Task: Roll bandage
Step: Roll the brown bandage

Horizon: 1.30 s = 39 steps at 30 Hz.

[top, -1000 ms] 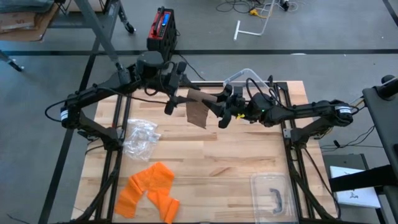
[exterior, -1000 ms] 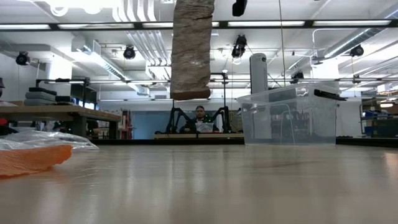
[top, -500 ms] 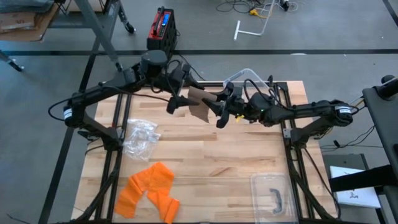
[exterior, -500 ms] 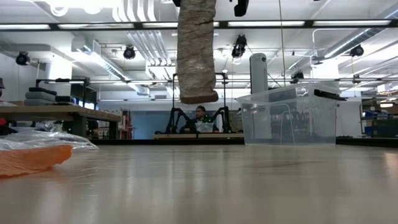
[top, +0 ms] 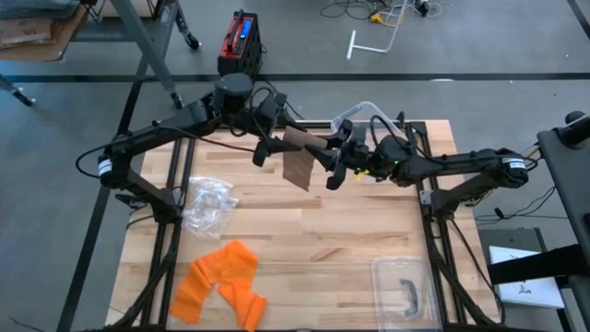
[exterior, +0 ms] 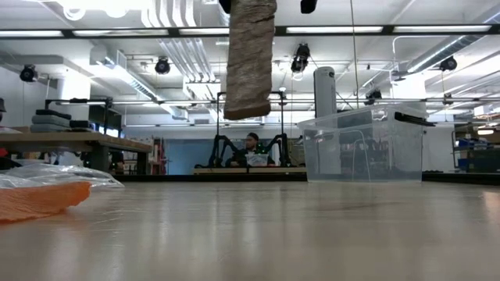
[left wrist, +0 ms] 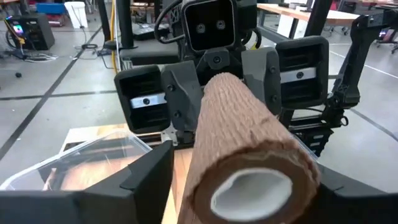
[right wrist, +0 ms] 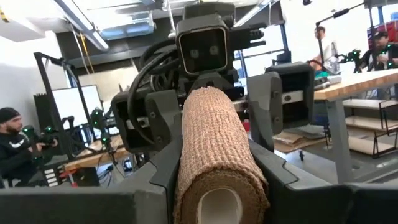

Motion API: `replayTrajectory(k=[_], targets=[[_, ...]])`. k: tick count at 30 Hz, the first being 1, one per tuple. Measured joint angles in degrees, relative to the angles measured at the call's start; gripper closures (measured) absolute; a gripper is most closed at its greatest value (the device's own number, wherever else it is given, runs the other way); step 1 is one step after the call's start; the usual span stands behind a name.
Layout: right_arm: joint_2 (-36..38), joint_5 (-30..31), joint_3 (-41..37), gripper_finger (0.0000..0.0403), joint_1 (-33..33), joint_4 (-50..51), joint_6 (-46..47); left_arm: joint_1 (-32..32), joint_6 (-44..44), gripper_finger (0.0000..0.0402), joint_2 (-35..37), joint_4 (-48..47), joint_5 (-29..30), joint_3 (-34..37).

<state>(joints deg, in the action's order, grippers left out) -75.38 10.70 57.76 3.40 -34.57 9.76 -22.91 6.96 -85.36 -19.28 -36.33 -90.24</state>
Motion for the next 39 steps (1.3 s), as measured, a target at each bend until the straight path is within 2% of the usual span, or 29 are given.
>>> replayTrajectory(k=[5, 8, 16, 19, 22, 31, 34, 39], targets=[[0.18, 0.13, 0.0, 0.0282, 0.02, 0.82, 0.01, -0.65, -0.92, 0.0207, 0.0, 0.47, -2.87, 0.0], [0.24, 0.06, 0.0, 0.0279, 0.02, 1.27, 0.06, -0.63, -4.19, 0.0212, 0.0, 1.68, -4.58, 0.0], [0.24, 1.39, 0.0, 0.0287, 0.02, 1.32, -0.28, -0.65, -9.46, 0.0152, -0.48, 3.4, -5.16, 0.0], [0.24, 1.38, 0.0, 0.0284, 0.0, 1.27, -0.22, -0.63, -9.51, 0.0147, -0.48, 3.5, -5.17, 0.0], [0.24, 1.38, 0.0, 0.0284, 0.01, 1.27, 0.15, -0.65, -9.48, 0.0166, -0.48, 3.71, -5.16, 0.0], [0.26, 0.9, 0.0, 0.0284, 0.0, 1.27, 0.87, -0.65, -7.06, 0.0259, -0.48, 3.47, -5.12, 0.0], [0.26, 0.88, 0.0, 0.0286, 0.0, 1.29, 0.85, -0.65, -7.05, 0.0262, -0.48, 3.36, -5.13, 0.0], [0.29, -0.48, -0.04, 0.0292, 0.02, 1.47, 0.35, -0.62, -2.94, 0.0233, -0.48, 2.68, -5.26, 0.32]])
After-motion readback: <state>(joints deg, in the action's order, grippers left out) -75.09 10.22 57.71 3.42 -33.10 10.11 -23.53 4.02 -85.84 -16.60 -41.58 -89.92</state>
